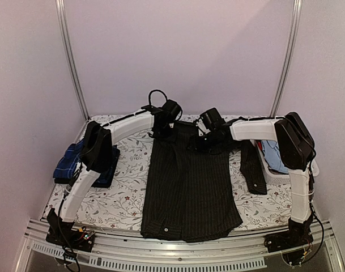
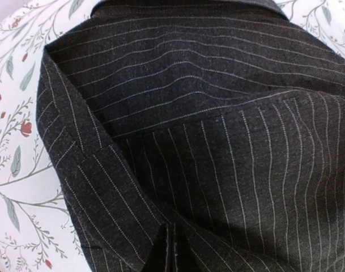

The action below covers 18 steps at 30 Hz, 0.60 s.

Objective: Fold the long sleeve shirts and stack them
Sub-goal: Smooth out the 1/3-folded shirt at the center of the board.

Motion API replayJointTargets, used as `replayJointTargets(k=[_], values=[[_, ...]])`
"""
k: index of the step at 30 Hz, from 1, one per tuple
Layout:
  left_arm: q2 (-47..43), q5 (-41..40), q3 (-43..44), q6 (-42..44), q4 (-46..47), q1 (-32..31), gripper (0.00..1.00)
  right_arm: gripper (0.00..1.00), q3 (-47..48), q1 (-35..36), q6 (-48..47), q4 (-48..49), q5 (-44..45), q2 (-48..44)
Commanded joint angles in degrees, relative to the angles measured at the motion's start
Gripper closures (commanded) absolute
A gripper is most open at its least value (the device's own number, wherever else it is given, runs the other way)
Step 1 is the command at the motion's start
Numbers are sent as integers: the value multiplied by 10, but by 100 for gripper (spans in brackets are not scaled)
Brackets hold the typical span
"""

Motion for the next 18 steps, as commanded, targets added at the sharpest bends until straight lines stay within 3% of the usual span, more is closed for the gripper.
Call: replayJointTargets(k=[1, 11, 18], values=[[-74, 16, -42, 1, 49, 1, 100, 50, -4, 1, 4, 18, -11, -12], [-225, 199, -277, -35, 273, 48, 100, 50, 6, 0, 14, 35, -34, 9], [-226, 288, -317, -41, 333, 70, 100, 46, 19, 1, 15, 47, -42, 15]])
